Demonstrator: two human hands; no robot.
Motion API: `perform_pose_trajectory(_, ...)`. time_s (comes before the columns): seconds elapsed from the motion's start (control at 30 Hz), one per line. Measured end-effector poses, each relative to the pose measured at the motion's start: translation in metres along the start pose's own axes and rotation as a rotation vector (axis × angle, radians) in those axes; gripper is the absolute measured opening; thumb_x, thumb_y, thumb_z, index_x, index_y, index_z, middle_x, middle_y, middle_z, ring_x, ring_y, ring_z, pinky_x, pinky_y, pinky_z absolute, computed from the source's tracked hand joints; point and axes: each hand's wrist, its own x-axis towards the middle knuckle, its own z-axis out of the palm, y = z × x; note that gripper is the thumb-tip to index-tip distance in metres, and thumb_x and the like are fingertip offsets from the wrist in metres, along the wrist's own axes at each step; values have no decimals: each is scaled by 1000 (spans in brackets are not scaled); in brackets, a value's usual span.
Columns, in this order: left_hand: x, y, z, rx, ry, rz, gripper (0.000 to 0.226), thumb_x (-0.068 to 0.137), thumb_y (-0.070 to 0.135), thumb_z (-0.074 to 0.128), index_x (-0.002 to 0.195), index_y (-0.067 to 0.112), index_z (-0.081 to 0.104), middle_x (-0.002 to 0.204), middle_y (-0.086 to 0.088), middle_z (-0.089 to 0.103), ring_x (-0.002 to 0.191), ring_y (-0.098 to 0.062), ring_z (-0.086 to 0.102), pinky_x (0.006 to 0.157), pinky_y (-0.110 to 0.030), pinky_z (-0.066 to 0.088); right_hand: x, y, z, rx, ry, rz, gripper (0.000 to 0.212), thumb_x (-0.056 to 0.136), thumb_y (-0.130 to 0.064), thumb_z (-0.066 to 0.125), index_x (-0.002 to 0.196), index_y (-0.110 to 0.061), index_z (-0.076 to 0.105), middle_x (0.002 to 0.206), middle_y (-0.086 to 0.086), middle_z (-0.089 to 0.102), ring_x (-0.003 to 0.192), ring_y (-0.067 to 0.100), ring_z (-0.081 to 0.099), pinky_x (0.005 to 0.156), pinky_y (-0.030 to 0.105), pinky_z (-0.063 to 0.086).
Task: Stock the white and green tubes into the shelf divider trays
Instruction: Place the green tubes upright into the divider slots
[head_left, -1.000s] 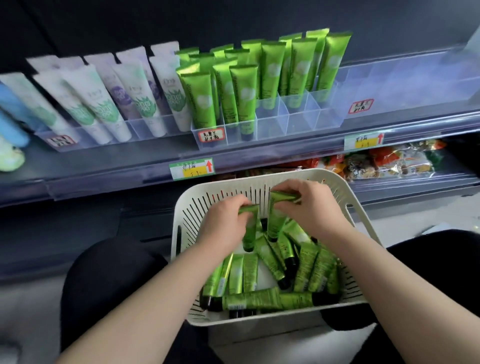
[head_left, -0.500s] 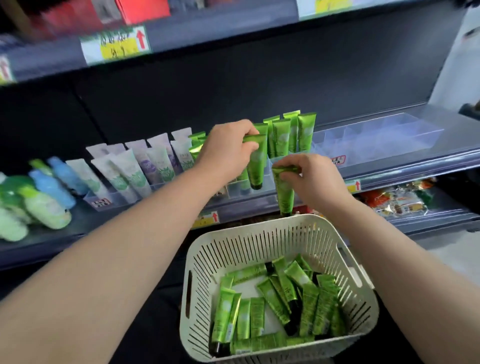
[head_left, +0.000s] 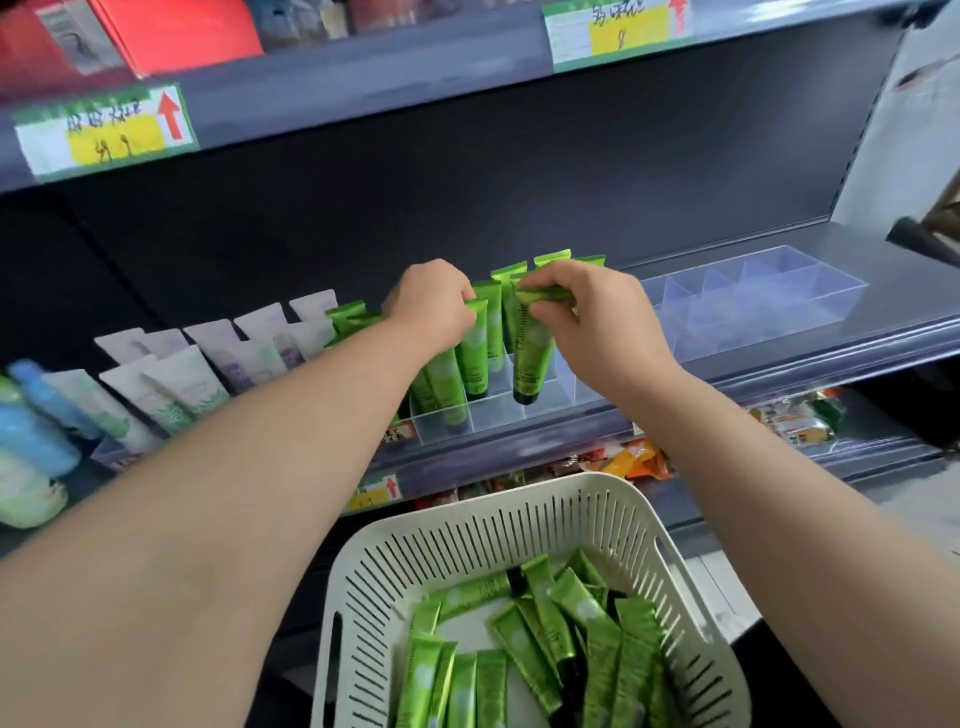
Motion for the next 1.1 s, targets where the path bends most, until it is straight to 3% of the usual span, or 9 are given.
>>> perform_pose_trajectory(0.13,3,-3,7,6,-32,-15,24,85,11,57,98,23,74,106,-3,69,98,-30,61,68,-30,43,13,1,4,-16,5,-6,23,89,-12,58,109,-20,68,89,-6,64,84,18,57,74,32,46)
perform_pose_trajectory(0.23,-6,-11,3,-136,62,38,23,88,14,56,99,24,73,102,-2,70,99,-28,62,85,-37,53,20,0,11,-36,-6,-29,23,89,-11,57,108,-19,67,84,-9,59,80,15,53,71,30,43)
perform_pose_trajectory(0.3,-15,-17,-3,-197,149,76,23,91,17,56,106,26,71,104,1,70,100,-25,61,87,-39,52,26,-2,17,-52,-25,-43,24,89,-10,57,109,-18,67,91,-5,65,84,17,56,70,29,41)
perform_pose_trajectory(0.4,-34,-24,-13,-199,232,109,27,96,20,52,114,31,68,112,0,66,105,-23,58,82,-30,45,35,-2,32,-73,-56,-58,25,88,-9,56,109,-17,65,102,0,68,94,21,59,73,30,42)
perform_pose_trajectory(0.5,-50,-31,-15,-192,231,110,29,98,20,49,115,34,67,116,0,64,107,-22,55,79,-26,35,41,3,52,-125,-116,-44,27,88,-10,54,113,-15,63,108,6,66,100,27,58,77,34,44)
perform_pose_trajectory(0.67,-69,-45,-12,-210,198,145,29,97,17,49,113,30,68,117,0,64,109,-20,56,86,-26,37,38,13,78,-182,-207,-29,28,89,-9,51,115,-14,61,110,9,64,100,30,57,76,36,46)
perform_pose_trajectory(0.9,-83,-52,-8,-219,191,140,30,98,15,47,114,29,68,119,3,65,113,-17,56,91,-27,40,35,9,81,-196,-164,-53,29,93,-12,50,120,-18,58,115,8,56,102,29,55,75,37,47)
perform_pose_trajectory(1.1,-102,-48,-11,-238,204,152,30,98,15,48,113,29,69,118,4,65,111,-16,57,85,-21,35,18,-3,62,-238,-26,-119,29,90,-13,55,119,-16,60,117,12,56,112,34,47,86,45,44)
